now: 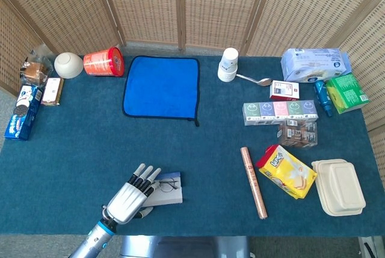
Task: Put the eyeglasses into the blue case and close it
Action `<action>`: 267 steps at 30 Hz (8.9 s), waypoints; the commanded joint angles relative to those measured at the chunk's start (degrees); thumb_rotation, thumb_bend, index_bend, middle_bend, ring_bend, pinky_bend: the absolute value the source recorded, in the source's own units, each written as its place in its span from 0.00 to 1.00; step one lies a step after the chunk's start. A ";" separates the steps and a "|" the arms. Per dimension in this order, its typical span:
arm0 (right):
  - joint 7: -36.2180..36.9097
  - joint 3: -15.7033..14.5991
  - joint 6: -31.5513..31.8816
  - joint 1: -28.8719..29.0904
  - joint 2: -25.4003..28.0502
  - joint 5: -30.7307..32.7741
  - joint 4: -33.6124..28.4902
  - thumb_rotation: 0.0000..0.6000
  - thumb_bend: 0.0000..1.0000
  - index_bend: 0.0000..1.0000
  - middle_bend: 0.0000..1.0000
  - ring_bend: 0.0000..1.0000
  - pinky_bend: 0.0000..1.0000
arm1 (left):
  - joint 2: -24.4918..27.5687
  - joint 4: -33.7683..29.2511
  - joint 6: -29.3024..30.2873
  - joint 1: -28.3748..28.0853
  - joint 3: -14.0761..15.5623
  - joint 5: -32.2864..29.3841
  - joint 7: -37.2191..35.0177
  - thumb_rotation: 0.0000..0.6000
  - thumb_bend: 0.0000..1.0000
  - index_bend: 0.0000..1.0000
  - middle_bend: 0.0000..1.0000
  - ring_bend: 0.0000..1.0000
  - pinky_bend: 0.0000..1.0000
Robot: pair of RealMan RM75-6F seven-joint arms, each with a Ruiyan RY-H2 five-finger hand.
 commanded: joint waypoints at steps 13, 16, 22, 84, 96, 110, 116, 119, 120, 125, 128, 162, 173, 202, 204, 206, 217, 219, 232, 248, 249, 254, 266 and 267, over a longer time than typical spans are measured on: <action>0.42 0.21 -0.31 -0.48 0.16 0.11 -0.01 1.00 0.33 0.00 0.01 0.00 0.15 | -1.15 -1.64 -1.35 -0.53 0.12 -4.51 -4.04 0.76 0.37 0.45 0.06 0.00 0.00; 0.52 0.25 -0.41 -0.57 0.17 0.20 0.09 1.00 0.33 0.00 0.01 0.00 0.15 | -1.31 -2.59 -1.94 -0.44 0.12 -5.90 -4.66 0.78 0.38 0.46 0.07 0.00 0.00; 1.08 0.53 -0.50 -0.91 0.03 0.65 0.79 1.00 0.33 0.00 0.01 0.00 0.15 | -1.61 -5.23 -2.84 0.00 0.07 -9.17 -3.96 0.81 0.39 0.45 0.08 0.00 0.00; -2.51 1.15 -0.25 -1.44 0.73 0.02 -2.06 1.00 0.32 0.00 0.01 0.00 0.15 | 1.47 -5.07 3.79 0.98 0.09 -11.60 -16.90 0.95 0.51 0.62 0.22 0.00 0.00; -3.27 1.14 0.03 -1.56 1.10 -0.17 -3.00 1.00 0.32 0.00 0.01 0.00 0.15 | 0.46 -3.84 3.04 0.19 -1.57 -13.33 -21.77 0.95 0.51 0.60 0.21 0.00 0.00; -1.89 1.51 -0.03 -1.98 0.92 0.68 -2.43 1.00 0.31 0.00 0.01 0.00 0.15 | -2.61 -0.13 4.08 -0.48 -2.50 -12.78 -22.54 0.96 0.50 0.49 0.14 0.00 0.02; -1.19 1.62 -0.20 -2.08 0.55 0.93 -1.63 1.00 0.31 0.00 0.01 0.00 0.15 | -3.31 0.43 3.44 -0.94 -3.12 -13.82 -21.05 0.96 0.50 0.34 0.08 0.00 0.01; -0.89 1.68 -0.16 -2.18 0.46 1.05 -1.35 1.00 0.31 0.00 0.01 0.00 0.15 | -3.51 0.58 3.16 -1.18 -3.26 -14.10 -20.30 0.96 0.50 0.25 0.03 0.00 0.00; -0.75 1.72 -0.14 -2.22 0.42 1.09 -1.24 1.00 0.31 0.00 0.01 0.00 0.15 | -3.64 0.85 3.07 -1.34 -3.36 -14.13 -19.65 0.96 0.50 0.22 0.02 0.00 0.00; -0.38 1.77 -0.05 -2.34 0.28 1.11 -0.88 1.00 0.31 0.00 0.01 0.00 0.15 | -3.88 0.72 2.27 -1.77 -3.78 -15.15 -18.40 0.96 0.50 0.09 0.00 0.00 0.00; -0.27 1.84 0.07 -2.41 0.24 1.14 -0.76 1.00 0.31 0.00 0.01 0.00 0.15 | -3.88 0.51 1.74 -2.07 -4.16 -15.96 -17.48 0.96 0.49 0.06 0.00 0.00 0.00; -1.72 1.59 0.24 -2.68 0.68 0.51 -2.23 1.00 0.31 0.00 0.01 0.00 0.16 | -0.79 -6.83 -5.62 -7.63 -11.42 -31.11 -13.19 0.96 0.49 0.02 0.00 0.00 0.00; -2.98 1.52 0.66 -2.74 1.17 0.09 -3.52 1.00 0.31 0.00 0.01 0.00 0.16 | 5.70 -13.38 -5.55 -8.77 -9.54 -28.39 -13.55 0.94 0.46 0.02 0.00 0.00 0.00; -8.76 0.98 0.60 -2.41 3.62 -0.74 -9.24 1.00 0.31 0.00 0.01 0.00 0.16 | 8.29 -16.92 -9.41 -11.93 -4.03 -31.40 5.12 0.91 0.31 0.05 0.00 0.00 0.00; -8.85 1.01 0.52 -2.44 3.65 -0.60 -9.35 1.00 0.31 0.00 0.01 0.00 0.16 | 7.71 -16.65 -9.54 -12.37 -4.36 -31.97 5.43 0.91 0.31 0.12 0.00 0.00 0.00; -8.81 1.03 0.48 -2.47 3.72 -0.50 -9.47 1.00 0.31 0.00 0.01 0.00 0.16 | 7.22 -16.38 -9.59 -12.77 -4.66 -32.47 5.71 0.91 0.31 0.20 0.00 0.00 0.00; -8.39 1.25 0.33 -2.65 3.66 0.05 -9.54 1.00 0.30 0.00 0.01 0.00 0.16 | 6.87 -16.41 -9.38 -14.14 -5.00 -34.23 5.31 0.89 0.31 0.48 0.00 0.00 0.00; -8.48 1.27 0.33 -2.59 3.67 -0.03 -9.62 1.00 0.30 0.00 0.01 0.00 0.16 | 7.17 -16.61 -9.01 -14.14 -4.83 -34.18 5.22 0.88 0.31 0.49 0.00 0.00 0.00; -9.42 1.29 -0.16 -1.79 3.81 -0.77 -10.10 1.00 0.31 0.00 0.01 0.00 0.16 | 8.01 -17.19 -5.13 -12.62 -3.84 -33.28 2.74 0.89 0.31 0.49 0.00 0.00 0.00; -11.29 1.10 0.26 -1.73 4.60 -1.29 -11.85 1.00 0.30 0.00 0.01 0.00 0.16 | 5.65 -10.12 -5.11 -13.96 -9.01 -37.53 -2.43 0.89 0.31 0.43 0.00 0.00 0.00; -11.42 1.08 0.23 -1.70 4.65 -1.33 -12.00 1.00 0.31 0.00 0.01 0.00 0.16 | 5.69 -10.02 -5.26 -14.03 -9.06 -37.69 -2.67 0.89 0.31 0.42 0.00 0.00 0.00; -12.14 1.04 0.19 -1.50 4.85 -1.61 -12.69 1.00 0.31 0.00 0.01 0.00 0.16 | 6.54 -10.39 -5.94 -14.14 -8.64 -38.13 -3.34 0.89 0.31 0.14 0.00 0.00 0.00; -13.97 0.72 -1.65 -0.02 5.26 -2.43 -14.33 1.00 0.31 0.00 0.00 0.00 0.16 | 10.74 -14.84 -2.52 -11.69 -6.63 -34.80 -7.78 0.89 0.31 0.00 0.00 0.00 0.00; -14.13 0.71 -2.00 0.26 5.27 -2.53 -14.42 1.00 0.31 0.00 0.00 0.00 0.16 | 11.67 -15.73 -1.34 -10.91 -6.12 -33.68 -8.71 0.89 0.31 0.00 0.00 0.00 0.00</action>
